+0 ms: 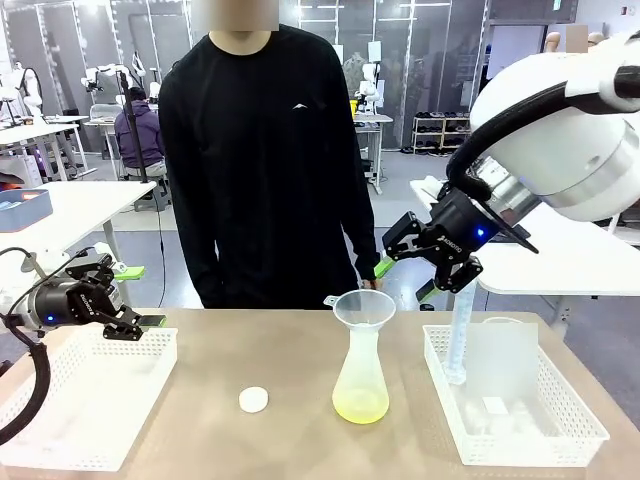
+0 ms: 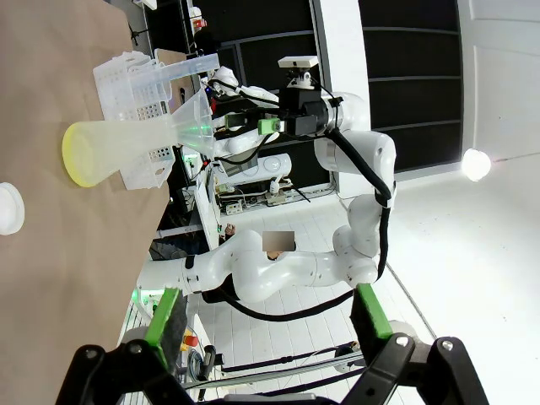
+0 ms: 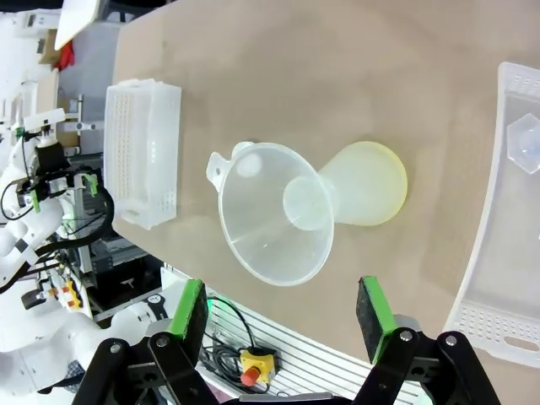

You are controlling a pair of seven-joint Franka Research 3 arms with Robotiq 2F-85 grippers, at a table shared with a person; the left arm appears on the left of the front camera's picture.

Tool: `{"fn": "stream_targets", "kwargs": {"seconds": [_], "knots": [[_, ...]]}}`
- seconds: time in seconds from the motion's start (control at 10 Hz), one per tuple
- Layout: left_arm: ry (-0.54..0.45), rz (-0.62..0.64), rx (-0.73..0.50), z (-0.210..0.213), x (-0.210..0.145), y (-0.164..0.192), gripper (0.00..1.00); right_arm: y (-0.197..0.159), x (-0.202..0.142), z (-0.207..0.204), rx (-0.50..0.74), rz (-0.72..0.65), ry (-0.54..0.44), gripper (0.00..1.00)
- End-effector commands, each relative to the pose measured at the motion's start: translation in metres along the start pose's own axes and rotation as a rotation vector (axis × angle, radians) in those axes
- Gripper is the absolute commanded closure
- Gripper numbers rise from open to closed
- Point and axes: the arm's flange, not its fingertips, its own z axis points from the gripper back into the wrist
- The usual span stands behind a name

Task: Prepare the solutions needed for the experiment.
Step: Once the solution is in the Big flask , pick up the Plastic Funnel and place it back into the right Organizing basket.

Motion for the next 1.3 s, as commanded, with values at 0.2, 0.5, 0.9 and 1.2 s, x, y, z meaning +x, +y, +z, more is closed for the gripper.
{"fn": "stream_targets", "kwargs": {"seconds": [0.2,0.5,0.9,1.2], "knots": [[0.0,-0.002,0.0,0.0,0.0,-0.001,0.0,0.003,0.014,-0.009,-0.049,-0.022,0.017,0.11],[0.0,-0.002,0.0,0.0,0.0,-0.001,0.0,-0.007,0.02,-0.027,-0.037,-0.021,0.03,0.11],[0.0,-0.002,0.0,0.0,0.0,-0.001,0.0,-0.014,0.022,-0.048,-0.057,0.0,0.054,0.14],[0.0,-0.002,0.0,0.0,0.0,-0.001,0.0,-0.014,0.021,-0.054,-0.052,0.0,0.049,0.48]]}}
